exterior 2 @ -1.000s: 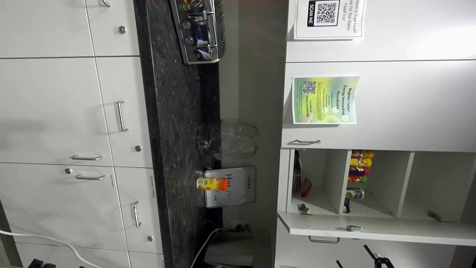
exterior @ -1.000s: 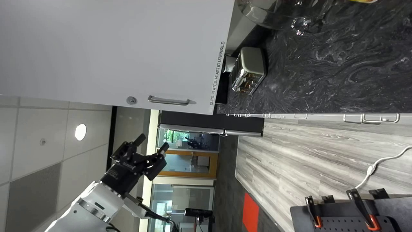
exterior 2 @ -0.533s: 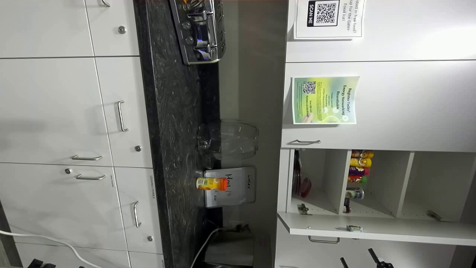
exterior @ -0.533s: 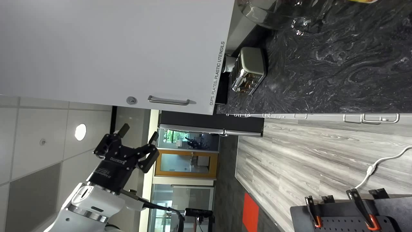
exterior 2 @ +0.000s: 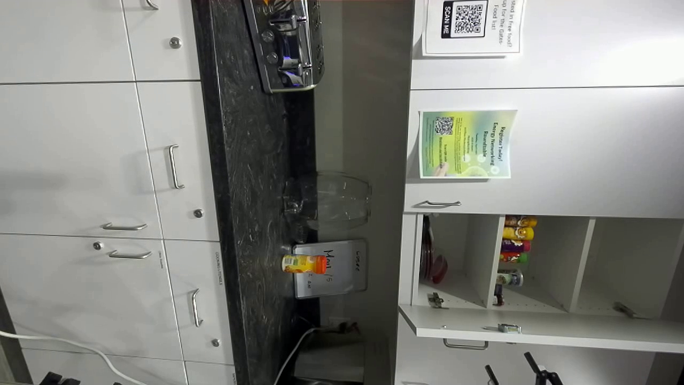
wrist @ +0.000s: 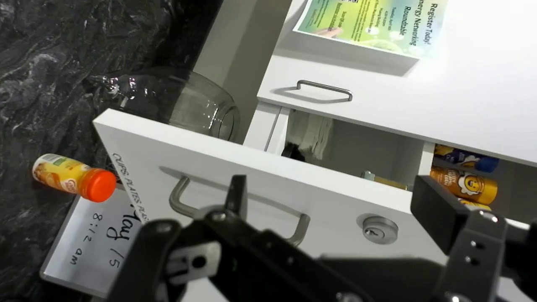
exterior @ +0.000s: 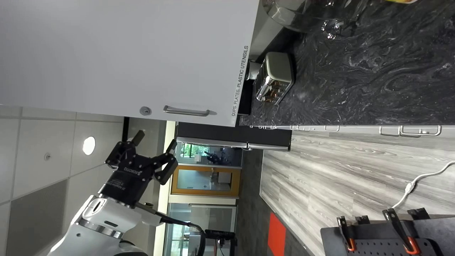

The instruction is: Close the top cupboard door

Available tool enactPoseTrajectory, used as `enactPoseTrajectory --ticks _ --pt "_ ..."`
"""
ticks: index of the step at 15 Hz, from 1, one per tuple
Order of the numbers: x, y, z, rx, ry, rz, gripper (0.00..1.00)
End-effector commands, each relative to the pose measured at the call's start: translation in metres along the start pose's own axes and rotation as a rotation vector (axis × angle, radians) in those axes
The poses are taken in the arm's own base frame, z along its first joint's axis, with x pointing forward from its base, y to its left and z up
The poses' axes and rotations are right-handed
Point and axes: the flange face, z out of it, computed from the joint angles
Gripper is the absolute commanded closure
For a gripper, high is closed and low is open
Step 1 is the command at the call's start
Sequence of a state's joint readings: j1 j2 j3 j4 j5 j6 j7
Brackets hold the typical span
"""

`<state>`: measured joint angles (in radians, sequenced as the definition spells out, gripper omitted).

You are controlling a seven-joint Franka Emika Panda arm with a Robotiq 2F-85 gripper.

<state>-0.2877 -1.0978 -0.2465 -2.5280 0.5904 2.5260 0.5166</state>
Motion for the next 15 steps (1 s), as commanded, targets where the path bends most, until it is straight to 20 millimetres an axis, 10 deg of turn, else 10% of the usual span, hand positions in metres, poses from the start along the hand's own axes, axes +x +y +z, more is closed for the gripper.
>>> enactPoseTrajectory --ticks 1,9,15 --pt "0.0 -0.001 0.0 0.0 0.0 0.0 0.0" --pt "0.03 0.008 -0.025 0.089 0.008 0.051 0.0" --pt "0.048 0.0 0.004 0.125 -0.068 0.046 0.0"
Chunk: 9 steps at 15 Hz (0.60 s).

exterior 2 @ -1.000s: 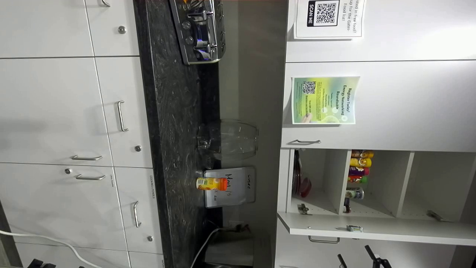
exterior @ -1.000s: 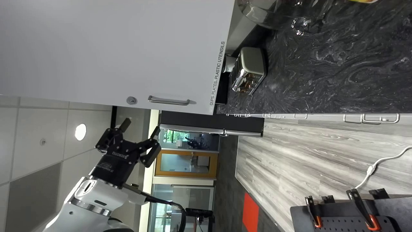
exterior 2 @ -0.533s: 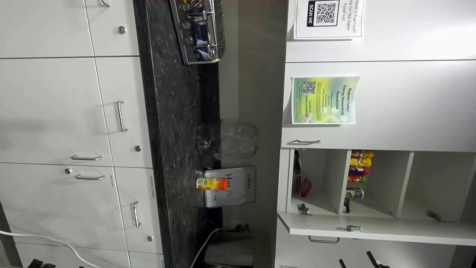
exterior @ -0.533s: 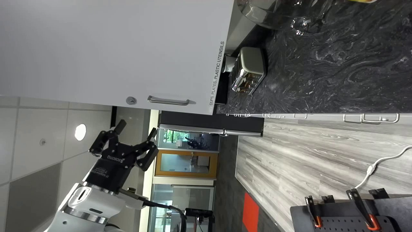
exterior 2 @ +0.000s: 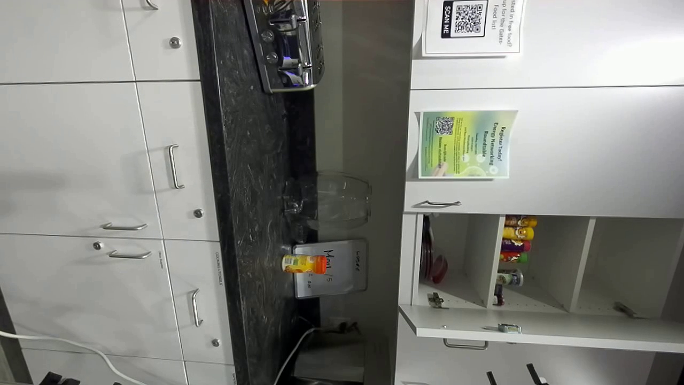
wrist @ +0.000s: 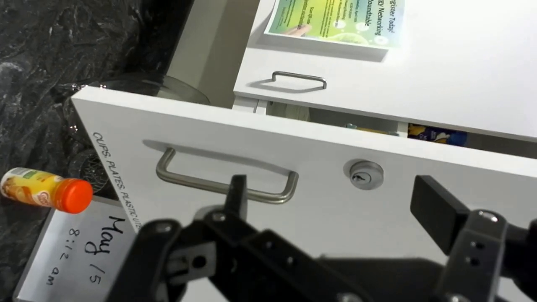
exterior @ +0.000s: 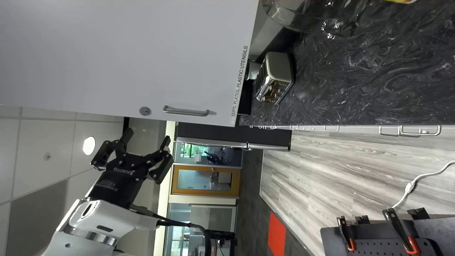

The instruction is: Close the top cupboard door

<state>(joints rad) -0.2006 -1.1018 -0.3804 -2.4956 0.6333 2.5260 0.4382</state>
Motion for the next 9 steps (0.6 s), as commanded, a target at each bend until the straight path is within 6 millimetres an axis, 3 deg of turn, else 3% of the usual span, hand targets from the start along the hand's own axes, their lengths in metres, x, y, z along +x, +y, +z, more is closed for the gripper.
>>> enactPoseTrajectory --ticks 1,2,5,9 --pt "0.012 -0.014 0.023 0.04 -0.03 0.007 0.0" --pt "0.004 -0.004 0.011 0.016 -0.03 0.003 0.0" --pt "0.006 -0.009 0.021 0.017 -0.038 0.007 0.0" --pt "0.01 -0.008 0.016 0.021 -0.011 0.013 0.0"
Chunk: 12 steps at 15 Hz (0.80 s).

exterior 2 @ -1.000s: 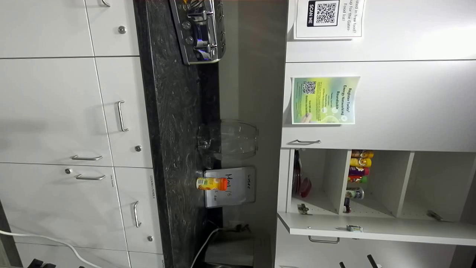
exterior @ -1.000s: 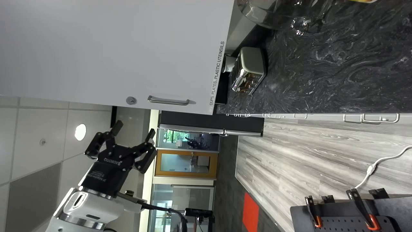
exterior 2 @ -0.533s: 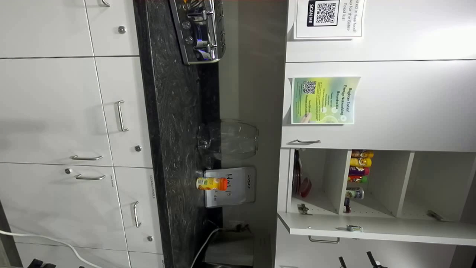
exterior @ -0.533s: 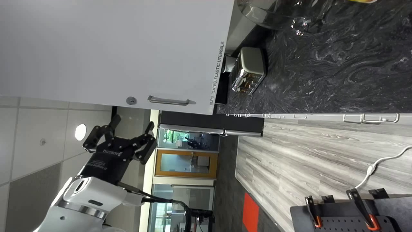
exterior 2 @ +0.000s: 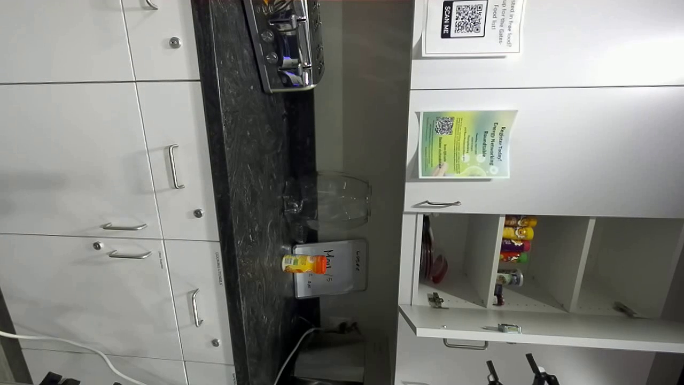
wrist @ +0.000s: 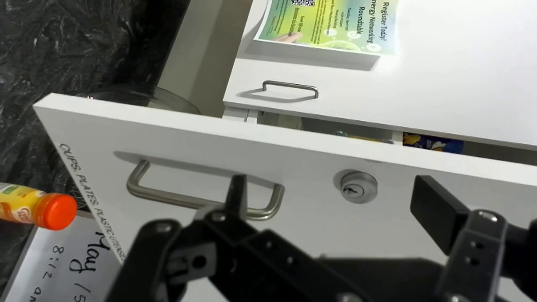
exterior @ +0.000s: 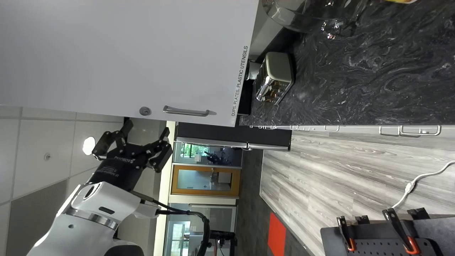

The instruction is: Close the top cupboard door

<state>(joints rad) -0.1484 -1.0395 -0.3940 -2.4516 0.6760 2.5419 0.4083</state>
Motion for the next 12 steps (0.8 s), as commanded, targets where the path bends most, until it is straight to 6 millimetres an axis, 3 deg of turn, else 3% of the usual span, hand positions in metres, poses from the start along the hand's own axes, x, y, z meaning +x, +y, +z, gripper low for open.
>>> enactPoseTrajectory --ticks 1,2,3,12 --pt "0.0034 -0.001 -0.004 0.007 0.025 0.004 0.0" --pt "0.0048 -0.0016 -0.0039 0.009 0.025 0.003 0.08" --pt "0.0055 -0.0022 -0.0039 0.012 0.024 0.001 0.28" --pt "0.0106 -0.0066 0.0022 0.054 0.003 0.017 0.97"
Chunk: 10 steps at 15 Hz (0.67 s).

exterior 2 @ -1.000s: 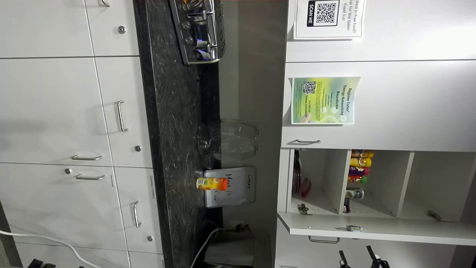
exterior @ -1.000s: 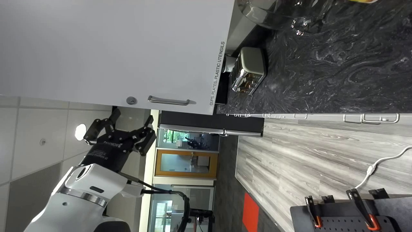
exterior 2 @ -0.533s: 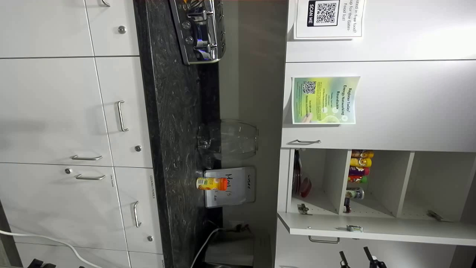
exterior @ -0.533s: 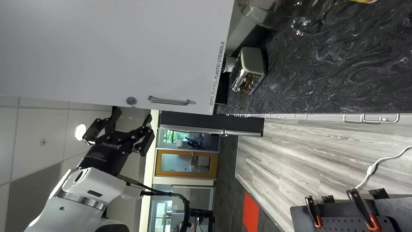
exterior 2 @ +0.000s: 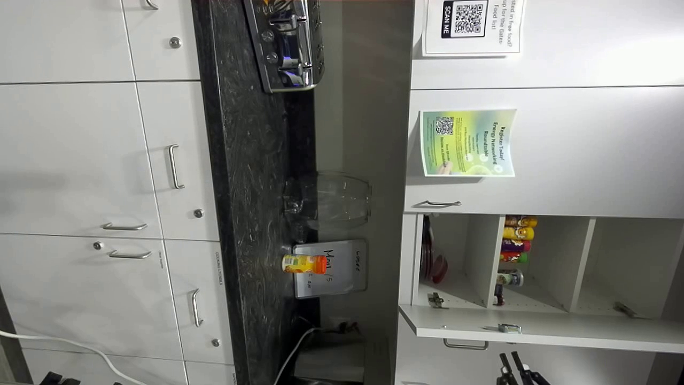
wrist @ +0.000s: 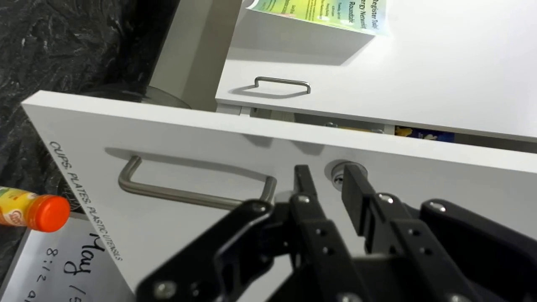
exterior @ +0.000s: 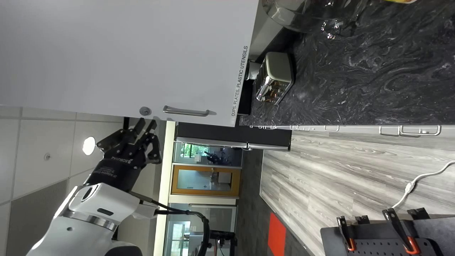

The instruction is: Close the top cupboard door

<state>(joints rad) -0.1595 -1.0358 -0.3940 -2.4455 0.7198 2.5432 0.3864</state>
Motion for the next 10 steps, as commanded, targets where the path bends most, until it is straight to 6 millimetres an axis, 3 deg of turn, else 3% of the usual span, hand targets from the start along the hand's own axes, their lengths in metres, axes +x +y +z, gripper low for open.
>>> enactPoseTrajectory --ticks 1,5,10 --pt "0.008 -0.006 0.007 0.037 -0.005 0.001 1.0" --pt "0.009 -0.008 0.019 0.053 -0.034 0.001 1.0" --pt "0.01 -0.013 0.053 0.041 -0.047 -0.023 1.0"
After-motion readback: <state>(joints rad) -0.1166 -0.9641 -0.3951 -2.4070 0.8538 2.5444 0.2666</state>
